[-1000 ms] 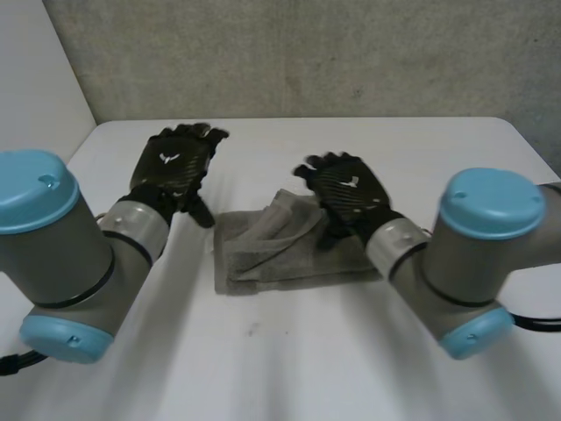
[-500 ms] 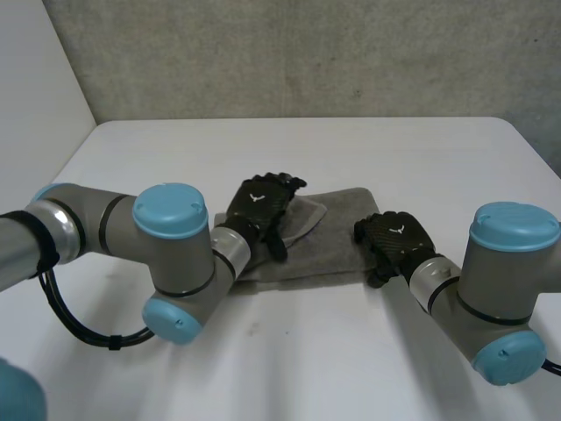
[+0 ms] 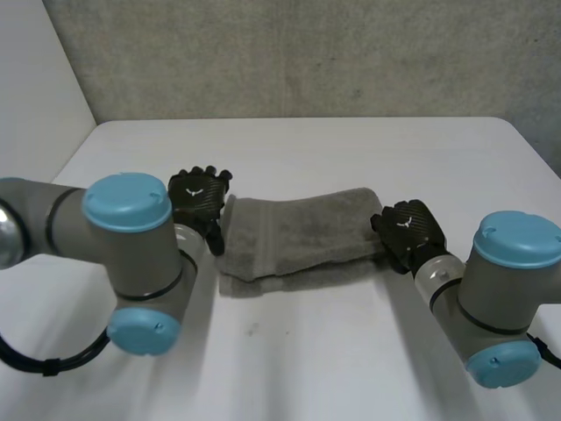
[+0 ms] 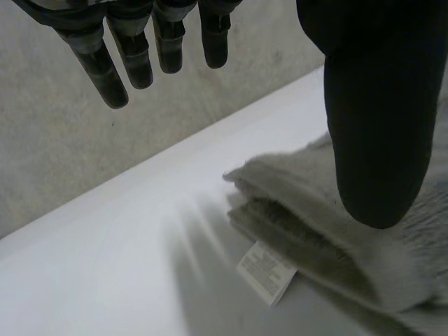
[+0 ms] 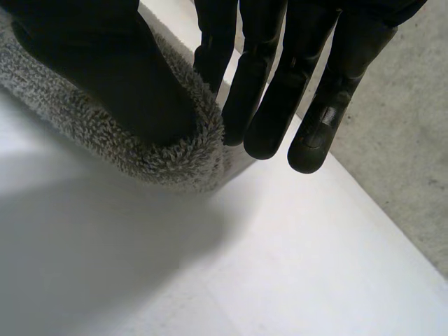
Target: Fold the towel.
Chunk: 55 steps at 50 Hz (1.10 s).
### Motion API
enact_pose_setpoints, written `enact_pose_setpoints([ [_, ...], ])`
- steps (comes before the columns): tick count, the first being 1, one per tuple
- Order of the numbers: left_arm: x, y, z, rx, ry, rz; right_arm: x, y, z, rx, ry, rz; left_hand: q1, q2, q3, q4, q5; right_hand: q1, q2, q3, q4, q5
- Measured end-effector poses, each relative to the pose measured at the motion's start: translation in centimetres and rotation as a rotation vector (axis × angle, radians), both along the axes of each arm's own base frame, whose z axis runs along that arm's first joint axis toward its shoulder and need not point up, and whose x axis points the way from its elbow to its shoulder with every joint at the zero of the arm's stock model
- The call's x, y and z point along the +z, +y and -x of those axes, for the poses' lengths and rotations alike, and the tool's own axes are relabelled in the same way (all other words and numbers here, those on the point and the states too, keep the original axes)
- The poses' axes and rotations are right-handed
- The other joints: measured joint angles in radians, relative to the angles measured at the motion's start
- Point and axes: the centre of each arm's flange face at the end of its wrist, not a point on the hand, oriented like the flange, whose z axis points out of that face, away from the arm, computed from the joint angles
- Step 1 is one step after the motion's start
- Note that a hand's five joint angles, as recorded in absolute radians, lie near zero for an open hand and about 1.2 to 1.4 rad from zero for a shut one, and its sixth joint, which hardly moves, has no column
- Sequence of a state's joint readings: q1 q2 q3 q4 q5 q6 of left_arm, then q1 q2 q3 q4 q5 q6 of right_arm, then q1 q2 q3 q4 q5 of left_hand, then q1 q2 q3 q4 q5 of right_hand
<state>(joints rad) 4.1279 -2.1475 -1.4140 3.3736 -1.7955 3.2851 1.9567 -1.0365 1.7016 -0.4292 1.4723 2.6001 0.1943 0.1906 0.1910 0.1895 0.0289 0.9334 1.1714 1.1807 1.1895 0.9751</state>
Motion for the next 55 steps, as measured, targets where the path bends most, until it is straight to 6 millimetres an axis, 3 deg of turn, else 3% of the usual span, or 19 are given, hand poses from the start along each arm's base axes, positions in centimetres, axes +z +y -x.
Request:
enact_pose_setpoints([
  [11, 4.5, 3.3, -2.1, 0.004, 0.106, 0.034, 4.1, -0.4, -0.3, 0.049, 0.175, 0.213, -0.003, -0.005, -0.005, -0.005, 0.000, 0.000, 0.000, 0.000, 0.000, 0.002],
  [16, 5.1, 3.3, -3.2, 0.027, 0.116, 0.042, 6.1, -0.2, -2.2, 0.106, 0.185, 0.316, -0.007, -0.007, -0.006, -0.006, 0.000, 0.000, 0.000, 0.001, 0.000, 0.005],
  [18, 5.4, 2.9, -4.1, 0.056, 0.116, 0.046, 6.8, 0.9, -4.9, 0.201, 0.161, 0.367, -0.007, -0.009, -0.010, -0.009, 0.000, 0.009, 0.000, 0.004, 0.003, 0.008],
  [19, 5.4, 2.8, -4.3, 0.065, 0.115, 0.046, 6.8, 1.6, -6.1, 0.252, 0.147, 0.380, -0.010, -0.011, -0.011, -0.011, 0.000, 0.009, 0.000, 0.005, 0.004, 0.009],
  [20, 5.4, 2.8, -4.3, 0.065, 0.115, 0.046, 6.8, 1.6, -6.1, 0.252, 0.147, 0.380, -0.010, -0.011, -0.011, -0.011, 0.000, 0.009, 0.000, 0.005, 0.004, 0.009],
  [24, 5.3, 2.0, -5.6, 0.106, 0.112, 0.044, 5.1, 4.8, -10.6, 0.515, 0.093, 0.374, -0.014, -0.017, -0.017, -0.015, 0.000, 0.008, 0.000, 0.005, 0.004, 0.011],
  [30, 4.8, 1.9, -6.2, 0.125, 0.104, 0.031, 1.5, 7.8, -12.9, 0.737, 0.028, 0.246, -0.014, -0.019, -0.019, -0.016, 0.000, 0.008, 0.000, 0.005, 0.004, 0.012],
  [36, 4.8, 1.8, -6.1, 0.117, 0.107, 0.033, 1.3, 7.9, -12.8, 0.707, -0.064, 0.103, -0.014, -0.019, -0.019, -0.016, 0.000, -0.066, -0.140, -0.131, -0.139, -0.097],
  [38, 4.9, 1.7, -5.9, 0.108, 0.111, 0.037, 2.4, 7.4, -12.5, 0.655, -0.130, 0.052, -0.014, -0.019, -0.019, -0.016, 0.000, -0.565, -0.675, -0.674, -0.667, -0.612],
  [40, 5.0, 1.6, -5.8, 0.101, 0.114, 0.040, 2.9, 7.1, -12.3, 0.633, -0.157, 0.037, -0.014, -0.019, -0.019, -0.016, 0.000, -0.616, -0.748, -0.748, -0.743, -0.689],
  [41, 5.2, 1.4, -5.5, 0.083, 0.122, 0.047, 4.3, 6.3, -11.7, 0.575, -0.220, 0.010, -0.014, -0.019, -0.019, -0.016, 0.000, -0.616, -0.748, -0.748, -0.743, -0.689],
  [42, 5.4, 1.2, -5.2, 0.071, 0.127, 0.051, 5.5, 5.5, -11.1, 0.522, -0.273, -0.007, -0.014, -0.019, -0.019, -0.016, 0.000, -0.726, -0.944, -0.962, -0.958, -0.915],
  [44, 5.7, 0.9, -4.6, 0.042, 0.142, 0.061, 7.1, 4.4, -10.0, 0.446, -0.348, -0.027, -0.014, -0.019, -0.019, -0.016, 0.000, -0.726, -0.950, -0.969, -0.959, -0.922],
  [46, 5.7, 0.9, -4.6, 0.042, 0.142, 0.061, 7.1, 4.4, -10.0, 0.446, -0.348, -0.027, -0.014, -0.019, -0.019, -0.016, 0.000, -0.726, -0.950, -0.969, -0.959, -0.922],
  [47, 6.2, 0.4, -3.5, 0.008, 0.175, 0.070, 9.3, 2.7, -7.9, 0.318, -0.473, -0.083, -0.014, -0.019, -0.019, -0.016, 0.000, -0.726, -0.950, -0.970, -0.959, -0.923],
  [51, 6.6, 0.1, -1.9, -0.034, 0.233, 0.069, 10.4, 1.6, -5.9, 0.210, -0.567, -0.173, -0.012, -0.013, -0.014, -0.012, 0.000, -0.726, -0.950, -0.970, -0.959, -0.925],
  [55, 6.5, 0.1, 0.3, -0.097, 0.297, 0.038, 10.2, 0.7, -4.4, 0.123, -0.597, -0.273, -0.010, 0.002, 0.001, 0.001, 0.000, -0.726, -0.950, -0.970, -0.959, -0.925],
])
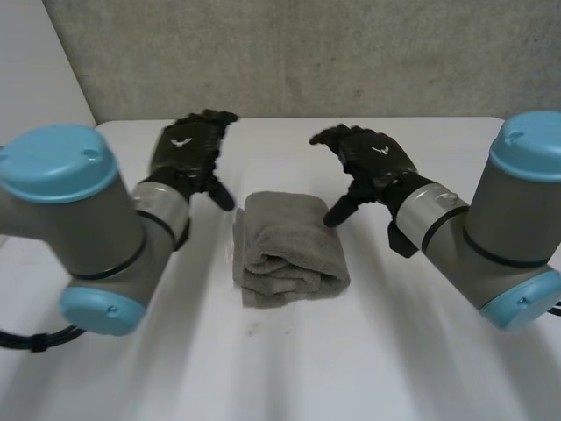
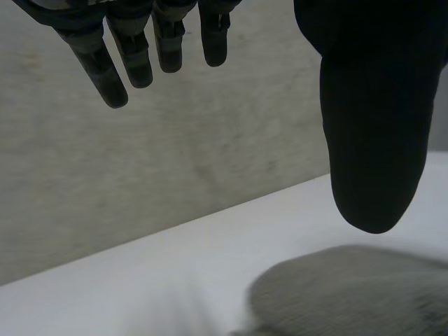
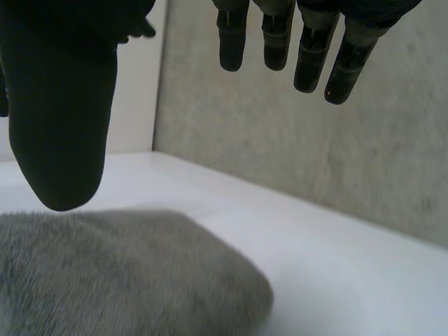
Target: Fold the towel.
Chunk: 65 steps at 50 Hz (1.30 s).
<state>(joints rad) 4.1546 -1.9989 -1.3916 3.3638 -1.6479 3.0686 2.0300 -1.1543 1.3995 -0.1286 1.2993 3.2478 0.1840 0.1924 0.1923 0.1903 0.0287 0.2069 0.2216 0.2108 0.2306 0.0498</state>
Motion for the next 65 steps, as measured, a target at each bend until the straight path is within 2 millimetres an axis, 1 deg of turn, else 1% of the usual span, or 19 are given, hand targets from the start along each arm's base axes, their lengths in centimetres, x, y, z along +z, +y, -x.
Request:
enact_pose_setpoints([
  [5, -2.1, 0.2, 2.7, -0.104, 0.023, -0.087, -1.9, -1.2, 0.4, -0.024, 0.037, -0.113, 0.017, 0.009, 0.009, 0.009, 0.002, 0.000, 0.000, 0.000, 0.000, 0.000],
  [10, -4.9, 0.0, 3.6, -0.134, -0.018, -0.184, -4.3, -2.2, -0.1, -0.020, 0.076, -0.178, 0.017, 0.011, 0.012, 0.013, 0.003, 0.000, 0.000, 0.000, 0.000, 0.000],
  [14, -7.7, -0.2, 3.3, -0.123, -0.082, -0.286, -6.8, -3.1, -0.7, -0.010, 0.114, -0.225, 0.017, 0.011, 0.012, 0.013, 0.003, 0.000, 0.000, 0.000, 0.000, 0.000],
  [15, -7.7, -0.2, 3.3, -0.123, -0.082, -0.286, -6.8, -3.1, -0.7, -0.010, 0.114, -0.225, 0.017, 0.011, 0.012, 0.013, 0.003, 0.000, 0.000, 0.000, 0.000, 0.000],
  [16, -8.7, -0.2, 2.8, -0.109, -0.111, -0.329, -7.9, -3.4, -0.9, -0.003, 0.141, -0.241, 0.017, 0.011, 0.012, 0.013, 0.001, 0.000, 0.000, 0.000, 0.000, 0.000],
  [20, -10.0, -0.3, 1.6, -0.073, -0.155, -0.387, -9.4, -3.4, -1.3, 0.017, 0.210, -0.239, 0.015, 0.009, 0.010, 0.011, 0.000, 0.000, 0.000, 0.000, 0.000, 0.000],
  [24, -10.0, -0.2, 0.6, -0.039, -0.183, -0.406, -9.8, -3.3, -1.7, 0.030, 0.289, -0.189, 0.014, 0.008, 0.009, 0.010, 0.000, 0.000, 0.000, 0.000, 0.000, -0.005],
  [28, -8.9, 0.0, 0.1, -0.025, -0.185, -0.390, -8.7, -3.3, -1.8, 0.009, 0.334, -0.125, 0.013, 0.007, 0.008, 0.009, 0.000, 0.000, 0.000, 0.000, 0.000, -0.005],
  [31, -6.4, 0.4, 0.0, -0.025, -0.163, -0.348, -6.2, -3.4, -1.5, -0.036, 0.345, -0.049, 0.013, 0.003, 0.004, 0.005, 0.000, 0.000, 0.000, 0.000, 0.000, -0.005],
  [36, -0.9, 1.3, -0.1, -0.037, -0.091, -0.239, -0.1, -3.4, -0.6, -0.135, 0.282, 0.100, 0.013, 0.002, 0.003, 0.003, 0.000, 0.000, 0.000, 0.000, 0.000, -0.005],
  [37, 0.1, 1.4, -0.2, -0.038, -0.077, -0.217, 0.8, -3.3, -0.4, -0.150, 0.269, 0.122, 0.013, 0.002, 0.003, 0.003, 0.000, 0.000, 0.000, 0.000, 0.000, -0.005],
  [38, 0.1, 1.4, -0.2, -0.038, -0.077, -0.217, 0.8, -3.3, -0.4, -0.150, 0.269, 0.122, 0.013, 0.002, 0.003, 0.003, 0.000, 0.000, 0.000, 0.000, 0.000, -0.005],
  [39, 2.8, 1.8, -0.5, -0.036, -0.045, -0.162, 4.3, -3.0, 0.4, -0.209, 0.217, 0.204, 0.013, 0.002, 0.003, 0.003, 0.000, 0.000, 0.000, 0.000, 0.000, -0.005],
  [43, 7.1, 2.4, -1.6, -0.007, 0.002, -0.079, 8.9, -2.3, 2.0, -0.295, 0.148, 0.309, 0.013, 0.002, 0.003, 0.003, 0.000, 0.000, 0.000, 0.000, 0.000, -0.005],
  [47, 10.5, 2.6, -3.6, 0.060, 0.031, -0.024, 11.6, -1.8, 3.8, -0.356, 0.117, 0.360, 0.013, 0.002, 0.003, 0.003, 0.000, 0.000, 0.000, 0.000, 0.000, -0.005],
  [50, 12.1, 2.8, -5.1, 0.110, 0.036, -0.010, 12.4, -1.5, 4.9, -0.382, 0.120, 0.361, 0.013, 0.002, 0.003, 0.003, 0.000, 0.000, 0.000, 0.000, 0.000, -0.005],
  [54, 13.0, 3.3, -6.5, 0.147, 0.032, -0.018, 12.2, -1.3, 5.7, -0.391, 0.138, 0.338, 0.000, -0.013, -0.013, -0.011, 0.000, 0.000, 0.000, 0.000, 0.000, -0.005],
  [57, 13.3, 3.6, -7.1, 0.158, 0.029, -0.027, 11.4, -1.0, 6.2, -0.380, 0.165, 0.301, -0.005, -0.021, -0.020, -0.017, -0.002, 0.000, 0.000, 0.000, 0.000, -0.005],
  [65, 12.6, 3.7, -7.4, 0.165, 0.020, -0.047, 11.1, -0.2, 6.1, -0.355, 0.170, 0.292, -0.009, -0.025, -0.025, -0.022, -0.002, 0.000, 0.000, 0.000, 0.000, -0.005],
])
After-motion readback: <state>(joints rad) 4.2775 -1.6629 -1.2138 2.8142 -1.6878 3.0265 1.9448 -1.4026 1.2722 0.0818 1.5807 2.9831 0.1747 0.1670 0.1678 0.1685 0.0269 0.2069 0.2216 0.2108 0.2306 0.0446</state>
